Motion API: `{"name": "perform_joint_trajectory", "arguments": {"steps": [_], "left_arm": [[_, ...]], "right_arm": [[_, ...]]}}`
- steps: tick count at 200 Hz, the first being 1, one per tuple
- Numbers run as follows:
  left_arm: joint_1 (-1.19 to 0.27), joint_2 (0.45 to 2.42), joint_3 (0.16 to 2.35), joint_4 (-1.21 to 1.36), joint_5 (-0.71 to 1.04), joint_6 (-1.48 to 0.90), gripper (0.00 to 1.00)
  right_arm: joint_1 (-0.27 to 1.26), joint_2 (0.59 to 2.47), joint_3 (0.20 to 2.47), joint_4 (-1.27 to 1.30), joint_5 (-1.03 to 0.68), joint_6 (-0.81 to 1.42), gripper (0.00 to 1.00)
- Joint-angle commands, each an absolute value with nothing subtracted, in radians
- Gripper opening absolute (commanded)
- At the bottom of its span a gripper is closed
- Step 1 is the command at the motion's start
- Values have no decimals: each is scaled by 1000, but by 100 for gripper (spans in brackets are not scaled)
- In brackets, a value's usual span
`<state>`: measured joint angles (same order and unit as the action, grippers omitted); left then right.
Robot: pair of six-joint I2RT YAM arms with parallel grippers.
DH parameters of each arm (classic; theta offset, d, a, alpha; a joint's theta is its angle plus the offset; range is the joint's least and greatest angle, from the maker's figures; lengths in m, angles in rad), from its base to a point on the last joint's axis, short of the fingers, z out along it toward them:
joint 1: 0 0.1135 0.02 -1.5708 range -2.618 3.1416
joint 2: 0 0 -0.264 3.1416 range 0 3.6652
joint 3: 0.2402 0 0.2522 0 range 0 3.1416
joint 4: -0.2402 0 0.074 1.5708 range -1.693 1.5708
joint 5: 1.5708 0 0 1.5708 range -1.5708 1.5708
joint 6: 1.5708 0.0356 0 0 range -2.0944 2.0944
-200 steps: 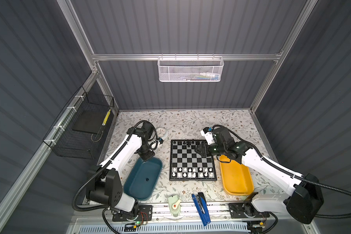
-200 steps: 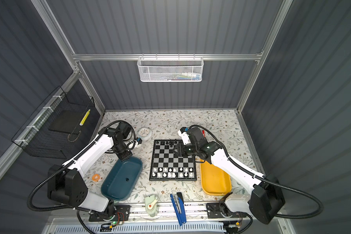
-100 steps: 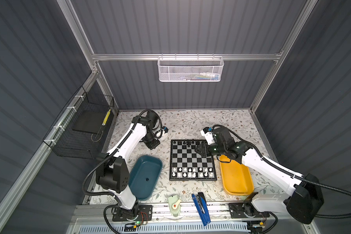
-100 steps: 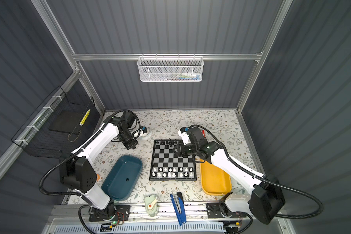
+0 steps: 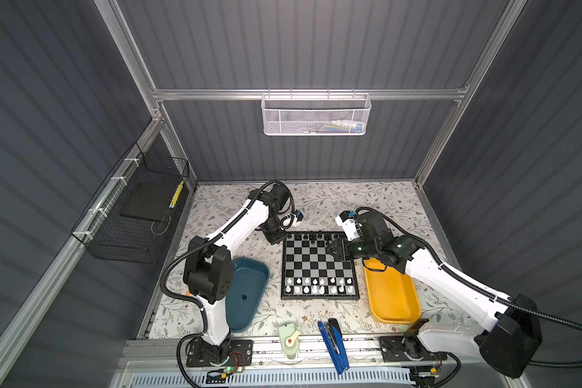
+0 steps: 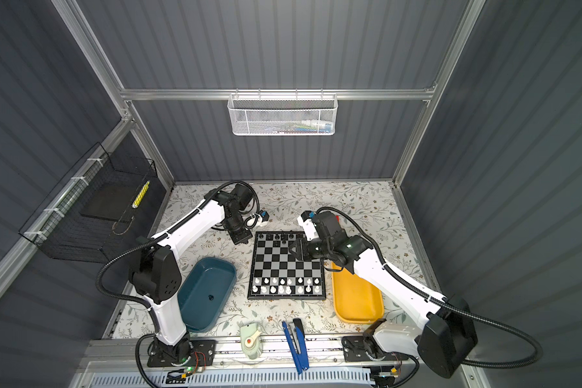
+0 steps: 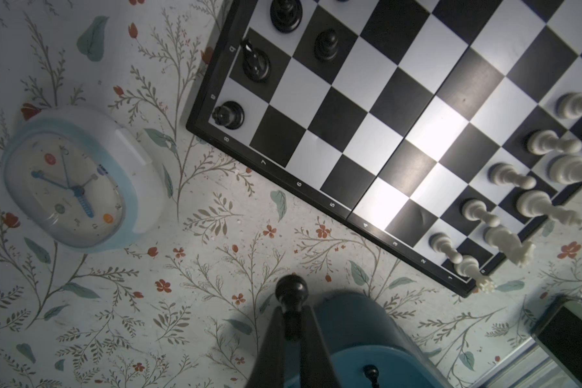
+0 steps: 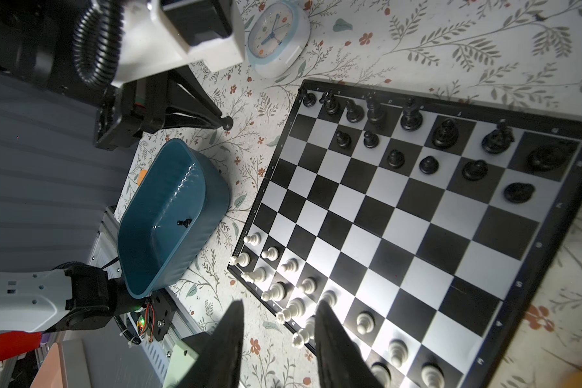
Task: Set up the chess pieces on the board
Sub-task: 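Lift the black pawn with the left gripper and carry it toward the board, then lower the black pawn onto an empty square in the black pawn row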
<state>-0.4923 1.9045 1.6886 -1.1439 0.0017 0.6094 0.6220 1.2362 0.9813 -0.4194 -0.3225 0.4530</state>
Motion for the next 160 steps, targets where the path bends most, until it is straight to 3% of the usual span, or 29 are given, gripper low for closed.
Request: {"name": "perform_joint_trajectory", "arguments": {"steps": [1, 160], "left_arm": [[-502, 1941, 1732, -1137, 30, 601, 6], [-552, 2119, 1819, -1069, 7, 620, 6]], "right_arm": [[627, 1205, 964, -451, -294, 456, 38], [626, 1155, 948, -496, -272, 466, 38]]}}
